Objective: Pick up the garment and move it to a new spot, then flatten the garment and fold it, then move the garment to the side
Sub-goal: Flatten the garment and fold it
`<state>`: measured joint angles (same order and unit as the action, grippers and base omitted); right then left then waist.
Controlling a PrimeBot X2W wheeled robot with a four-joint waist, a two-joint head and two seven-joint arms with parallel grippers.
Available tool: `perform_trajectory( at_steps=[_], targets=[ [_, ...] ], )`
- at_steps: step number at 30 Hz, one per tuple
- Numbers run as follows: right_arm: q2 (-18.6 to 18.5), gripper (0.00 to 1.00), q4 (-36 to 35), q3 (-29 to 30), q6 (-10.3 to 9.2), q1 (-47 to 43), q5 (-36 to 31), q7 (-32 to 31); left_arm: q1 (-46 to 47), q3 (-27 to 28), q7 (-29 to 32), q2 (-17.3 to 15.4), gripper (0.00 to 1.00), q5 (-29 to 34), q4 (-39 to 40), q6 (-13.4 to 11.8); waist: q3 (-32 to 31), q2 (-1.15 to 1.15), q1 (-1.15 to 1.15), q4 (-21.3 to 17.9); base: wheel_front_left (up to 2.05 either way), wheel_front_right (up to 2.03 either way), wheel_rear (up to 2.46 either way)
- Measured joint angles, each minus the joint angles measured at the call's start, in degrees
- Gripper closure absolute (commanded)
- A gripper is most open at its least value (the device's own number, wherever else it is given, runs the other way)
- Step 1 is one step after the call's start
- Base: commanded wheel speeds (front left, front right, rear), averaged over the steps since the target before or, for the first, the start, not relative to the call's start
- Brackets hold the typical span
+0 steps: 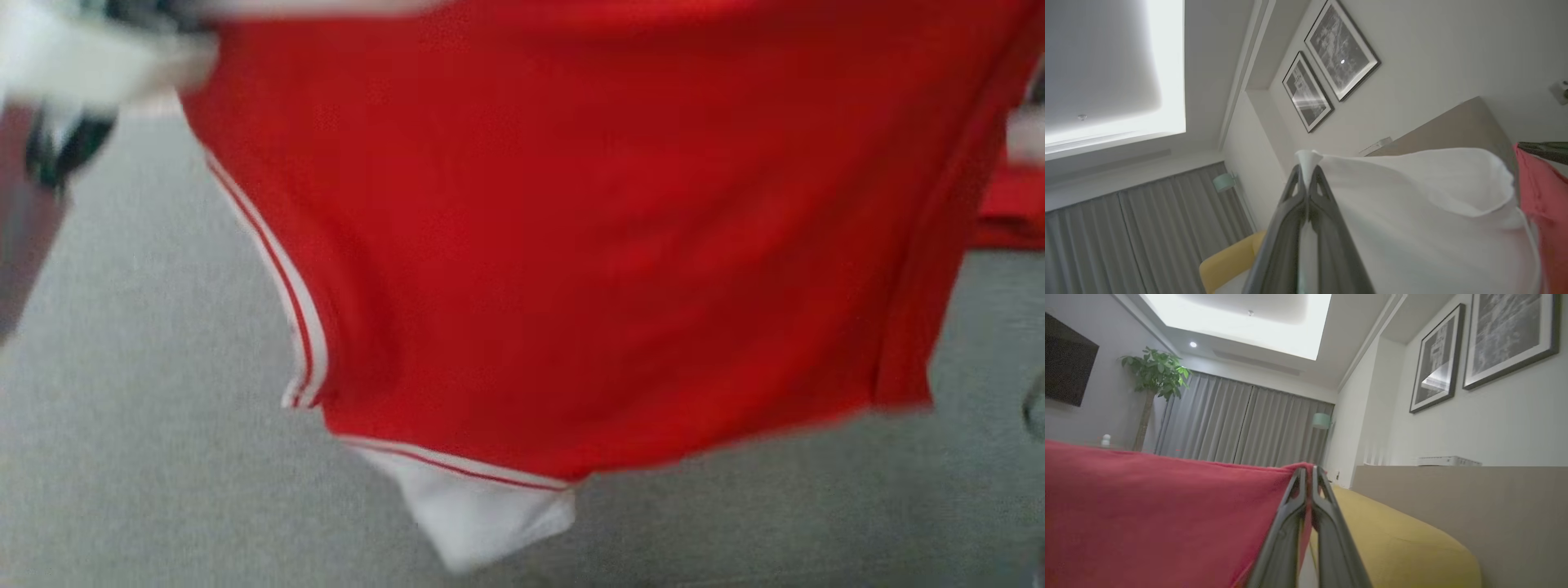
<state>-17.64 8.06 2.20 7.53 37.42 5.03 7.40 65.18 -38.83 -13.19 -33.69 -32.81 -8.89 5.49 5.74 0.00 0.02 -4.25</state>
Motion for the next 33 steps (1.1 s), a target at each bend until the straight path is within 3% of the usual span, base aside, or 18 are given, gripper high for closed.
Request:
perform_trajectory(
  at_steps=[8,12,16,23,28,33],
  targets=[
    [0.8,1.0,19.8,-3.4,0.0,23.7,-4.3,5.6,18.4,2.1,-1.6,8.0,1.0,5.0,-19.4,1.1,9.8,0.0,0.02,1.9,0.0,0.0,0.0],
    [1.0,1.0,22.4,-1.8,0.0,30.9,-7.8,7.1,24.3,5.9,-1.6,9.7,1.0,7.8,-17.4,1.2,13.8,0.0,0.01,2.5,0.0,0.0,0.0],
    [0.4,1.0,22.2,-1.3,0.0,32.1,-9.3,7.3,21.9,6.7,-1.9,9.5,1.0,8.1,-13.2,1.7,16.5,0.0,0.0,3.7,0.0,0.0,0.0],
    [-1.5,1.0,19.8,-0.7,0.0,24.3,-9.5,7.3,6.9,0.1,-1.9,4.1,1.0,5.3,-3.9,2.1,18.9,0.0,-0.01,6.0,0.0,0.0,0.0],
    [-1.4,1.0,17.2,1.6,0.0,10.0,-7.5,7.3,-8.6,-2.0,-1.9,1.9,1.0,4.4,2.8,2.1,19.6,0.0,-0.01,7.8,0.0,0.0,0.0],
    [0.1,1.0,8.6,7.3,0.0,-7.1,-6.6,7.3,-26.6,-2.2,-1.9,1.2,1.0,5.3,7.5,2.1,17.6,0.0,-0.03,8.0,0.0,0.0,0.0]
  ],
)
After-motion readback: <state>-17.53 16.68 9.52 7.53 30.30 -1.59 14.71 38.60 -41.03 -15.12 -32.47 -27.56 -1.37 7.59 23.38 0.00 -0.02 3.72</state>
